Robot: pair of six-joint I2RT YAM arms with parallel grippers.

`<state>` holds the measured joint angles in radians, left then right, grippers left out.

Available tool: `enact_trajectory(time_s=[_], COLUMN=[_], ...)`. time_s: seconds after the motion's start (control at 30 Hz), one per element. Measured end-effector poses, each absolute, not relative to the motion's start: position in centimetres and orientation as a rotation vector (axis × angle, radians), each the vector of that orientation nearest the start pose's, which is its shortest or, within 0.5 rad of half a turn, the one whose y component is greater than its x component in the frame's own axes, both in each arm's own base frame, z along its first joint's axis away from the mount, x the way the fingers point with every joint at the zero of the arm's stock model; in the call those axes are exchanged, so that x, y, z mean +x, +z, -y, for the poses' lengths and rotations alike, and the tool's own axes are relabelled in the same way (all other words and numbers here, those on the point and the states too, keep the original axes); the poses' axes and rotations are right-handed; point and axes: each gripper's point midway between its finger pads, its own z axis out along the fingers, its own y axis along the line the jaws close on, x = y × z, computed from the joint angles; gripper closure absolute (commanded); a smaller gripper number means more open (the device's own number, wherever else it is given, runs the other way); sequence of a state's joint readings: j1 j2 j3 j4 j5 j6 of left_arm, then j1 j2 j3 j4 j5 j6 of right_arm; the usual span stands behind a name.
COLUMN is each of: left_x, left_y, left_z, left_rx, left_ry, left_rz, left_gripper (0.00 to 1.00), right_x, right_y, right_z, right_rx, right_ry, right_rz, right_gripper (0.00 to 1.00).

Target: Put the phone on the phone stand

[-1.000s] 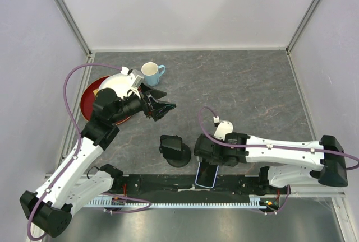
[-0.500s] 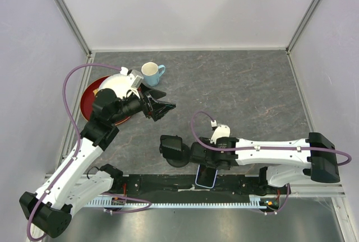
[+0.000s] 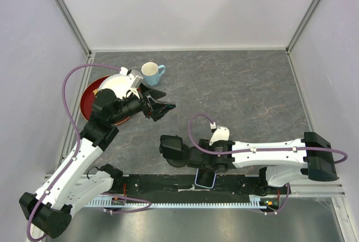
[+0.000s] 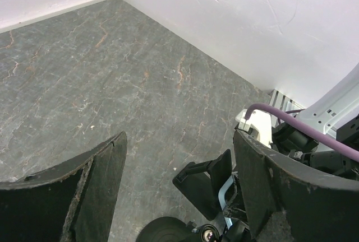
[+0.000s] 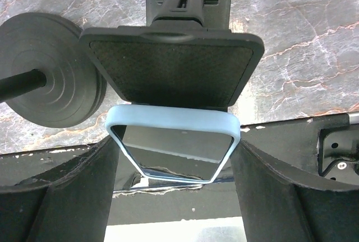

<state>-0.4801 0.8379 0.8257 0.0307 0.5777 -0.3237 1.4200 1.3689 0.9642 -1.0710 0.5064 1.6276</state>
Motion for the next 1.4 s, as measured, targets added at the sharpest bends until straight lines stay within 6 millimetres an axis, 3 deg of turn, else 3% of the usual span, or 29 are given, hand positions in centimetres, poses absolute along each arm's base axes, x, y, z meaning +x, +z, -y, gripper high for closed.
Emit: enact_trajectory(time_s=[0.27,0.5,1.07,1.4], left_x=[22.0,22.0,22.0,22.0], left_y=[33.1,33.1,33.1,33.1], left_z=[23.5,23.5,23.5,23.5], left_rx=[0.604,0.604,0.604,0.603], left_ry=[-1.067,-1.067,-1.067,-1.067], left_rz=[-1.546,-1.545,-1.545,-1.546], left_gripper=[0.18,0.18,0.18,0.18], right_x=[8.5,9.4,12.7,14.5], right_y=[10.0,12.2,17.7,19.3], right_z=[-23.3,-23.6,-23.3,-21.9], right_rx=[0.279,0.263,0.166,0.188], right_ry=[0.058,0.064,0.089,0.058], right_rz=[-2.571,-2.507,-2.321,-2.273], right_gripper=[0.55,1.00,1.00,1.00])
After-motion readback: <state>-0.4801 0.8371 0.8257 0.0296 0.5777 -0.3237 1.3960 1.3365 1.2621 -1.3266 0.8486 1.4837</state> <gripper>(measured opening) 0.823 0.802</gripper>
